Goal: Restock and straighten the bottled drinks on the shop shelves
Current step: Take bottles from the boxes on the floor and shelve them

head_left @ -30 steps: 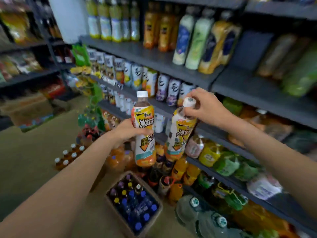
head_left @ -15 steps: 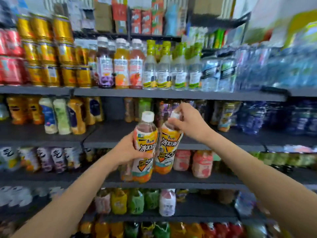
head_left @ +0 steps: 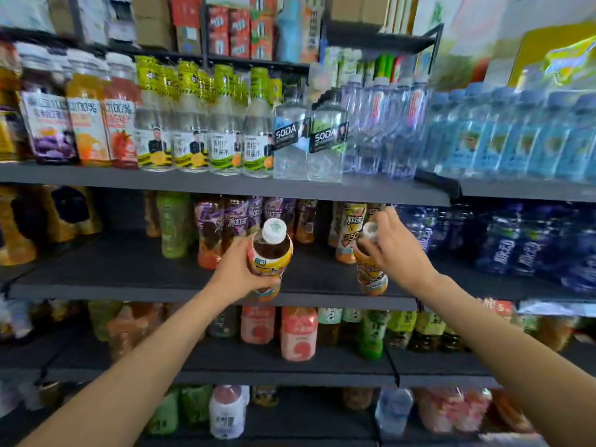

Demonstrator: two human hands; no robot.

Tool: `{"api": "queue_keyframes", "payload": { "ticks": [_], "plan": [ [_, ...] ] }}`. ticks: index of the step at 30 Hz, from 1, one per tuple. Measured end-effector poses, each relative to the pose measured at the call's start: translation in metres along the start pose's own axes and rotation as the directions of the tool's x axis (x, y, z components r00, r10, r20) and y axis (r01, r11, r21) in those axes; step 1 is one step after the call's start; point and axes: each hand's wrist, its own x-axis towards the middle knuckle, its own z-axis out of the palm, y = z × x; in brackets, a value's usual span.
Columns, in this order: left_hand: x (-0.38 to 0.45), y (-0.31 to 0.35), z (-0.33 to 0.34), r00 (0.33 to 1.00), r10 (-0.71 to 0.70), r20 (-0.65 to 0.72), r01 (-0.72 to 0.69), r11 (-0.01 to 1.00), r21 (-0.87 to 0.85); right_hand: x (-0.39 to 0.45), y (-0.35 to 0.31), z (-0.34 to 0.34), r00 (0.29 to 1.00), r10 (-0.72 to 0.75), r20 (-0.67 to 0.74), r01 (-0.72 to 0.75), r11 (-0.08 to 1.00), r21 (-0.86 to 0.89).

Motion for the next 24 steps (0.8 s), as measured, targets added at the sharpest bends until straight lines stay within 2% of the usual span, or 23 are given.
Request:
{"api": "queue_keyframes", "payload": {
  "ticks": [3,6,11,13,15,17,21,24],
  "plan": [
    [0.014,0.004,0.011,1.000,0.015,-0.025,-0.014,1.000,0.022,0.003,0.024,0.023,0.999,0.003,-0.043,-0.004,0.999,-0.040],
    [0.032,0.002,0.018,1.000,-0.006,0.003,0.006,1.000,0.004,0.022,0.038,0.041,0.993,0.049,-0.107,-0.046,0.999,0.026],
    [0.066,-0.010,0.032,0.998,-0.017,0.053,0.016,1.000,0.001,0.045,0.040,0.072,0.942,0.233,-0.241,-0.188,0.962,0.196],
    [0.078,-0.015,0.042,0.997,-0.025,0.068,0.028,0.999,-0.044,0.047,0.039,0.087,0.899,0.383,-0.212,-0.306,0.896,0.322],
    [0.089,-0.020,0.052,0.996,-0.021,0.090,0.029,0.996,-0.084,0.048,0.042,0.102,0.824,0.554,-0.118,-0.456,0.773,0.442],
    [0.097,-0.022,0.062,0.992,-0.022,0.127,0.035,0.994,-0.105,0.051,0.044,0.114,0.798,0.598,-0.074,-0.481,0.706,0.520],
    [0.108,-0.024,0.082,0.977,-0.028,0.211,0.057,0.990,-0.132,0.060,0.049,0.128,0.790,0.606,-0.091,-0.497,0.720,0.485],
    [0.115,-0.023,0.092,0.974,-0.030,0.225,0.065,0.986,-0.152,0.060,0.059,0.128,0.723,0.658,-0.211,-0.507,0.712,0.486]
  ]
}}
